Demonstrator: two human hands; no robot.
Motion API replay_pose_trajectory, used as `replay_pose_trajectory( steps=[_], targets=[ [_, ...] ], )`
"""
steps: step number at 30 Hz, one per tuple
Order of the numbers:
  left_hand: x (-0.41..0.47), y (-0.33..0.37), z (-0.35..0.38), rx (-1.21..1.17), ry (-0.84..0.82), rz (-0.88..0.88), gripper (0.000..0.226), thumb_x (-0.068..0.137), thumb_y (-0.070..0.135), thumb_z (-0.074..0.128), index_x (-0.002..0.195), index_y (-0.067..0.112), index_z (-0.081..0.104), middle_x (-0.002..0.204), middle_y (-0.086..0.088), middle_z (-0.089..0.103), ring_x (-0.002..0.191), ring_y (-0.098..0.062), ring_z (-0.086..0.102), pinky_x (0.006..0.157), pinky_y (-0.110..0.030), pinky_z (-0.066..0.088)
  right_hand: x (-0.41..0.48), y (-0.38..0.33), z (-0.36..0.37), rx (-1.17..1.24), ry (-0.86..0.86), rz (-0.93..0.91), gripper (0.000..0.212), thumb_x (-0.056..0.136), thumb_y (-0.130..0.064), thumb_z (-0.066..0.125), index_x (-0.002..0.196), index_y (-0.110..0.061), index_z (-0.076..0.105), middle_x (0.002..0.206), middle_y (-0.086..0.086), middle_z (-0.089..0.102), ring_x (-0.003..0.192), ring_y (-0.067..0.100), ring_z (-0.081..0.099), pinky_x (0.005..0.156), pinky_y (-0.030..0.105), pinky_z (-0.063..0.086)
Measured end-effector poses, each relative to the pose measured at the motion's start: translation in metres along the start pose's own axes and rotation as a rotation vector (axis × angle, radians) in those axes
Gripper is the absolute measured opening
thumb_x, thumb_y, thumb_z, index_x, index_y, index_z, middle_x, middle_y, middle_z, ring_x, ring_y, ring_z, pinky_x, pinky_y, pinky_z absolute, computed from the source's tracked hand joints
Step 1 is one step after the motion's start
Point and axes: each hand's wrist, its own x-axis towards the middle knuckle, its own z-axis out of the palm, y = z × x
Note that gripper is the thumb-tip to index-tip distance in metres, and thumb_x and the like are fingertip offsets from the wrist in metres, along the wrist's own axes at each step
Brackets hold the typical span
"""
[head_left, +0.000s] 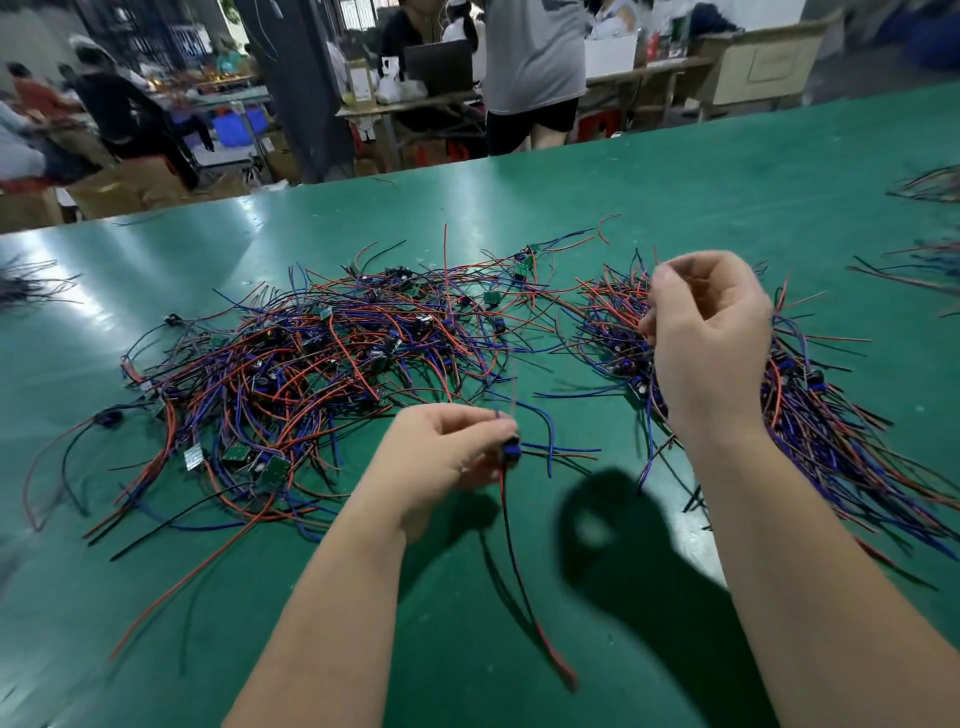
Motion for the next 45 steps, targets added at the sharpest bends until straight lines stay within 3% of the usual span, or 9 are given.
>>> replay_pose_trajectory(
  steps=[6,12,17,22,28,32,35,39,45],
  targets=[
    [0.006,-0.003,0.006,-0.217,0.117,0.117,0.006,0.079,0.012,0.07,0.082,0.007,0.07,0.066,-0.005,0.069,0.053,-0.009,0.062,0.053,-0.02,0.055,-0.03,-0.003,0.012,-0.332,-0.869,-0.036,0.023,0.07,-0.026,0.081,0.088,-0.026,0.067,0.079,-0.011,0.065,0.057,0.003,0.057,0.058,0.017,0.046],
    [0.007,-0.003,0.0,-0.116,0.13,0.245,0.008,0.086,0.015,0.065,0.087,0.016,0.072,0.079,0.0,0.074,0.07,-0.007,0.069,0.064,-0.022,0.056,-0.03,-0.008,0.014,-0.321,-0.501,-0.196,0.011,0.074,-0.01,0.075,0.082,-0.016,0.072,0.072,-0.006,0.068,0.066,0.003,0.062,0.067,0.017,0.051],
    [0.021,-0.019,-0.029,0.932,0.627,0.201,0.025,0.085,0.04,0.064,0.107,0.031,0.067,0.106,0.002,0.061,0.103,-0.022,0.053,0.087,-0.033,0.041,0.006,-0.006,-0.017,-0.59,-0.095,-0.194,0.014,0.08,-0.021,0.072,0.09,-0.012,0.072,0.085,0.005,0.072,0.08,0.021,0.067,0.084,0.032,0.05],
    [0.026,-0.03,-0.025,1.067,0.585,0.144,0.021,0.086,0.046,0.061,0.099,0.03,0.064,0.101,0.001,0.064,0.099,-0.024,0.056,0.083,-0.037,0.043,0.007,0.004,-0.019,-0.897,-0.22,-0.028,0.035,0.086,-0.033,0.065,0.116,-0.016,0.066,0.125,0.015,0.053,0.118,0.034,0.047,0.101,0.04,0.037],
    [0.031,-0.036,-0.027,1.16,0.693,0.149,0.048,0.081,0.06,0.055,0.116,0.027,0.061,0.111,-0.003,0.058,0.108,-0.026,0.052,0.091,-0.04,0.038,-0.016,-0.002,0.005,-0.747,-0.356,-0.142,0.018,0.085,-0.022,0.063,0.1,-0.018,0.071,0.108,0.008,0.058,0.103,0.027,0.054,0.096,0.045,0.041],
    [0.036,-0.036,-0.024,1.207,0.739,0.114,0.054,0.073,0.077,0.051,0.104,0.036,0.064,0.103,0.001,0.06,0.105,-0.026,0.052,0.085,-0.04,0.031,-0.026,0.0,0.012,-0.76,-0.559,-0.07,0.019,0.086,-0.022,0.06,0.101,-0.019,0.071,0.105,0.002,0.066,0.088,0.017,0.058,0.086,0.025,0.042],
    [0.039,-0.036,-0.025,1.167,0.762,0.131,0.037,0.077,0.066,0.057,0.094,0.035,0.067,0.094,0.004,0.062,0.099,-0.025,0.053,0.08,-0.038,0.028,-0.036,0.003,0.018,-0.78,-0.817,0.048,0.023,0.087,-0.026,0.06,0.107,-0.021,0.07,0.103,-0.004,0.069,0.088,0.012,0.061,0.077,0.017,0.039],
    [0.038,-0.034,-0.027,0.791,0.682,0.316,0.014,0.08,0.042,0.069,0.084,0.029,0.067,0.082,0.01,0.068,0.088,-0.019,0.064,0.082,-0.032,0.045,-0.047,0.006,0.025,-0.643,-1.037,0.208,0.012,0.086,-0.025,0.058,0.09,-0.026,0.07,0.066,-0.004,0.07,0.055,0.006,0.062,0.046,0.01,0.037],
    [0.016,-0.006,-0.002,-0.228,0.203,0.324,0.017,0.069,0.012,0.077,0.083,0.012,0.067,0.068,-0.001,0.072,0.053,-0.01,0.065,0.051,-0.021,0.053,-0.038,0.01,0.029,-0.354,-0.726,0.167,0.033,0.093,-0.033,0.056,0.081,-0.007,0.071,0.07,0.011,0.069,0.054,0.02,0.055,0.055,0.03,0.041]
  ],
)
